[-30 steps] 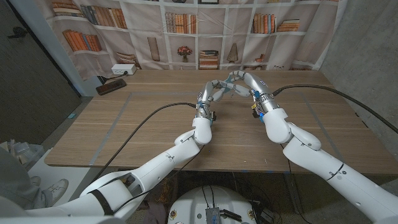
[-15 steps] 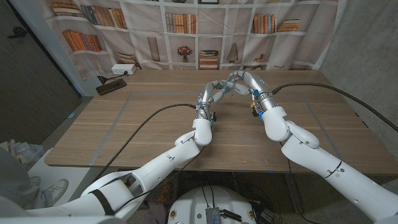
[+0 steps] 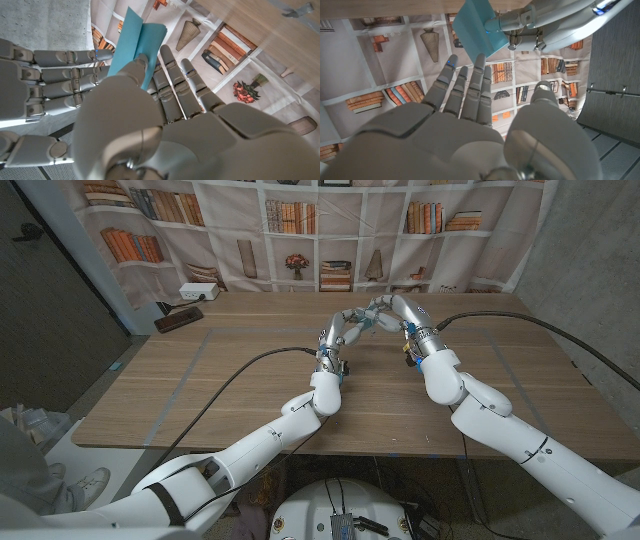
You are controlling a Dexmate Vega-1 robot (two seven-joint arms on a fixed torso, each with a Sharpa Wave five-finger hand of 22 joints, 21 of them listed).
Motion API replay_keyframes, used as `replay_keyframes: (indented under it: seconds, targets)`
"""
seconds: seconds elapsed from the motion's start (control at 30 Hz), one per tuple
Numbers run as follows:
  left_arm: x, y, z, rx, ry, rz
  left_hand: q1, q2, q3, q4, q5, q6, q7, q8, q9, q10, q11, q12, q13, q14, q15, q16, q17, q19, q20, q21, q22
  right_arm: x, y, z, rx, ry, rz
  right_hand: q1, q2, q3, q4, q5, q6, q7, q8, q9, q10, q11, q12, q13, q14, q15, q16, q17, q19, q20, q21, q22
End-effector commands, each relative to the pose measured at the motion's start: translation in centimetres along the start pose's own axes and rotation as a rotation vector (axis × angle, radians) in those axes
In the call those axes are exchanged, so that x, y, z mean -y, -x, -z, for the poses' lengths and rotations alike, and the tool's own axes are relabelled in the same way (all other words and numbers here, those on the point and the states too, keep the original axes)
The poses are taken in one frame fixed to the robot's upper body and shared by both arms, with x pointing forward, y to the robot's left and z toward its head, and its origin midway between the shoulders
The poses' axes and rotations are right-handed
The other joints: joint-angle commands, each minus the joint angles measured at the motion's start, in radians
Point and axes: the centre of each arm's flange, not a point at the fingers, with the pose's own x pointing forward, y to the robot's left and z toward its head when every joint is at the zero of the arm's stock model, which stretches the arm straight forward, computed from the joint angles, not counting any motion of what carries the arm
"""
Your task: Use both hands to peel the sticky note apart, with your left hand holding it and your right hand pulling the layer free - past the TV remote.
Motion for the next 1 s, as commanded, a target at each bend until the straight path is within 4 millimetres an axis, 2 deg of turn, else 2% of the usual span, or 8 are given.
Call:
replay_keyframes:
  seconds: [0.03, 0.3, 0.43, 0.53, 0.67, 0.83, 1.0]
  targets:
    - [0.04, 0.34, 0.11, -0.004, 0.0, -0.006, 0.027, 0.025, -0.002, -0.003, 0.007, 0.011, 0.002, -0.004, 0.002, 0.055, -0.046, -0.004, 0.002, 0.005, -0.109, 0.002, 0.005, -0.003, -0.045, 0.007, 0.001, 0.09, -0.05, 0.46, -0.024, 0.017, 0.018, -0.014, -0.003, -0.005, 0.005, 0.0, 0.018, 0.0, 0.004, -0.001, -0.004, 0.025, -0.008, 0.0, -0.007, 0.003, -0.01, 0.001, 0.008, 0.002, -0.002, 0.003]
    - [-0.05, 0.63, 0.2, -0.003, 0.003, -0.015, 0.027, 0.027, -0.003, -0.002, 0.007, 0.014, 0.003, -0.007, 0.002, 0.056, -0.044, -0.007, 0.001, 0.005, -0.108, 0.001, 0.006, -0.004, -0.046, 0.012, 0.0, 0.15, 0.03, 0.67, -0.044, 0.039, 0.029, -0.024, -0.003, -0.008, 0.008, 0.0, 0.046, -0.001, 0.009, -0.001, -0.004, 0.031, -0.012, 0.0, -0.009, 0.009, -0.011, 0.001, 0.014, 0.005, -0.003, 0.004]
    - [-0.04, 0.69, 0.17, -0.002, 0.003, -0.016, 0.027, 0.027, -0.003, -0.001, 0.007, 0.016, 0.001, -0.007, 0.002, 0.057, -0.042, -0.008, 0.0, 0.004, -0.108, 0.0, 0.006, -0.004, -0.047, 0.014, 0.0, 0.15, 0.02, 0.68, -0.053, 0.045, 0.029, -0.034, 0.0, -0.009, 0.011, 0.0, 0.092, -0.012, 0.02, -0.001, -0.003, 0.037, -0.015, 0.001, -0.013, 0.015, -0.012, 0.002, 0.018, 0.006, -0.004, 0.005]
    - [-0.06, 0.71, 0.16, 0.005, -0.003, -0.019, 0.028, 0.027, -0.003, -0.002, 0.007, 0.021, 0.001, -0.007, 0.002, 0.059, -0.042, -0.01, -0.001, 0.004, -0.109, 0.0, 0.007, -0.006, -0.047, 0.015, -0.001, 0.2, 0.02, 0.67, -0.057, 0.043, 0.026, -0.035, 0.0, -0.009, 0.01, 0.0, 0.117, -0.009, 0.026, -0.002, 0.004, 0.04, -0.015, 0.001, -0.009, 0.018, -0.011, 0.001, 0.022, 0.008, -0.003, 0.006]
    - [-0.16, 0.75, 0.08, 0.025, -0.038, -0.029, 0.029, 0.025, -0.003, -0.002, 0.007, 0.027, -0.01, -0.007, 0.001, 0.058, -0.034, -0.016, -0.007, -0.001, -0.108, -0.004, 0.006, -0.008, -0.047, 0.018, -0.002, 0.31, -0.02, 0.7, -0.072, 0.031, 0.011, -0.033, 0.002, -0.007, 0.008, 0.002, 0.127, -0.006, 0.027, -0.002, 0.006, 0.04, -0.016, 0.001, -0.006, 0.018, -0.011, 0.001, 0.023, 0.008, -0.004, 0.006]
    - [-0.04, 0.79, -0.13, 0.055, -0.067, -0.023, 0.031, 0.024, -0.003, -0.003, 0.007, 0.027, -0.016, -0.009, 0.0, 0.055, -0.036, -0.022, -0.011, -0.004, -0.11, -0.006, 0.006, -0.012, -0.049, 0.02, -0.003, 0.53, -0.28, 0.51, -0.088, 0.032, -0.02, -0.009, 0.013, 0.006, -0.005, 0.009, 0.131, -0.004, 0.024, -0.003, 0.006, 0.041, -0.018, 0.0, -0.009, 0.018, -0.012, -0.001, 0.021, 0.006, -0.006, 0.007]
    - [0.23, 0.93, -0.32, 0.079, -0.094, -0.012, 0.032, 0.024, -0.003, -0.004, 0.007, 0.027, -0.018, -0.012, -0.001, 0.056, -0.035, -0.024, -0.011, -0.007, -0.109, -0.008, 0.006, -0.014, -0.05, 0.022, -0.003, 0.5, -0.31, 0.24, -0.102, 0.049, -0.05, 0.034, 0.015, 0.023, -0.032, 0.02, 0.154, 0.004, 0.023, -0.004, -0.002, 0.051, -0.027, 0.0, -0.008, 0.026, -0.013, -0.003, 0.024, 0.012, -0.009, 0.007]
